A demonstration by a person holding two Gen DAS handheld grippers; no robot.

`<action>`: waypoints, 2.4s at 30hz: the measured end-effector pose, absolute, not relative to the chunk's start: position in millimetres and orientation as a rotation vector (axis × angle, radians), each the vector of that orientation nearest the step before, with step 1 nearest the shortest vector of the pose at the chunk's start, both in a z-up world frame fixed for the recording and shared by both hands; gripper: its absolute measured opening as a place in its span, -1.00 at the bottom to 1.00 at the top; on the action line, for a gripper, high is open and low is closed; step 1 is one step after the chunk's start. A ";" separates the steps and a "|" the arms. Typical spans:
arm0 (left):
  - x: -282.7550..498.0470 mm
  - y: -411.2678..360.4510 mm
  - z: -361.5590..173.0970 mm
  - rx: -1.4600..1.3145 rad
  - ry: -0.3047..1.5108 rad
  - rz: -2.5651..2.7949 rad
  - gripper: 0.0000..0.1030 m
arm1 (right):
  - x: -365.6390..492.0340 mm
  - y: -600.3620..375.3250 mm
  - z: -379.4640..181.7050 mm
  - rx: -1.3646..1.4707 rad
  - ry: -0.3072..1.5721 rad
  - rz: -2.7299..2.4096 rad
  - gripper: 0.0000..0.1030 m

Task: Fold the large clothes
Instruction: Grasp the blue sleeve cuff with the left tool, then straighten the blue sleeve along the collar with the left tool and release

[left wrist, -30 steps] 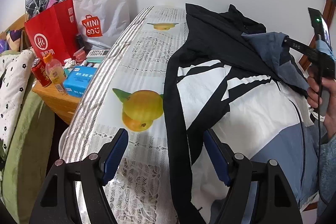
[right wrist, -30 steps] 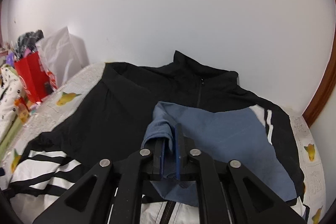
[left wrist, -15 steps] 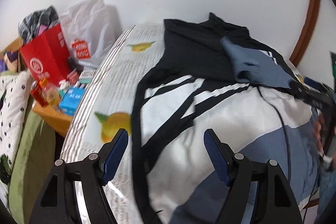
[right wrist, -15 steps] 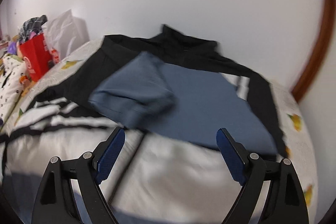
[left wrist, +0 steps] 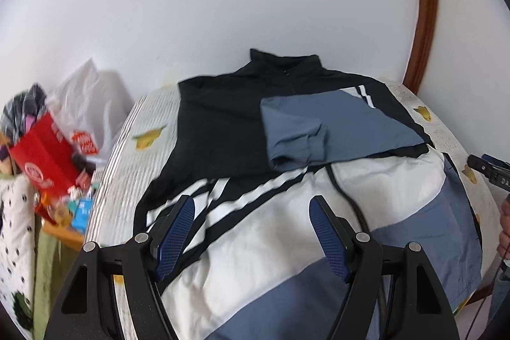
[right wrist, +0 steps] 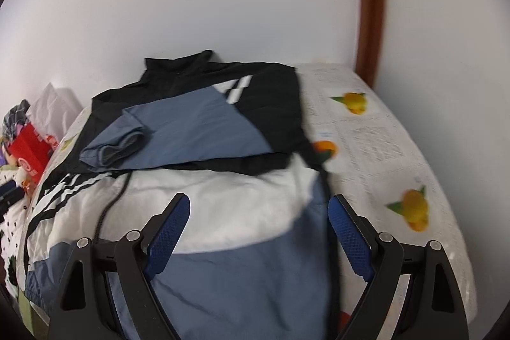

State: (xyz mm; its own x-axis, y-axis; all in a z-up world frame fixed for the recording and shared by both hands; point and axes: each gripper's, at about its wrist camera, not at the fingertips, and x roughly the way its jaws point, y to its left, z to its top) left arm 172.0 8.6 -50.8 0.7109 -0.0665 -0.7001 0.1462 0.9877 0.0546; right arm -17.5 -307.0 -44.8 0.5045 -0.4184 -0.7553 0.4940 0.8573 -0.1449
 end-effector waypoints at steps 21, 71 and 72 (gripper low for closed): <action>276.8 -90.0 -76.7 0.203 0.838 -0.280 0.40 | -13.7 -365.5 -43.8 0.049 0.888 -0.611 0.64; 354.4 118.2 -117.4 -0.189 0.973 -0.025 -0.51 | 94.5 -385.7 -125.2 0.050 0.999 -0.670 0.64; 348.7 119.9 -113.5 -0.176 0.963 -0.023 -0.51 | 92.3 -383.9 -121.4 0.047 0.995 -0.672 0.64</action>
State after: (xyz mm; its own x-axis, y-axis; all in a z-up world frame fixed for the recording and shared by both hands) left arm 348.7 119.9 -113.5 0.5720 -0.0975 -0.8145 -0.0593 0.9854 -0.1596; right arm 92.3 -383.9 -121.4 0.3614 -0.5009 -0.7864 0.5426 0.7989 -0.2595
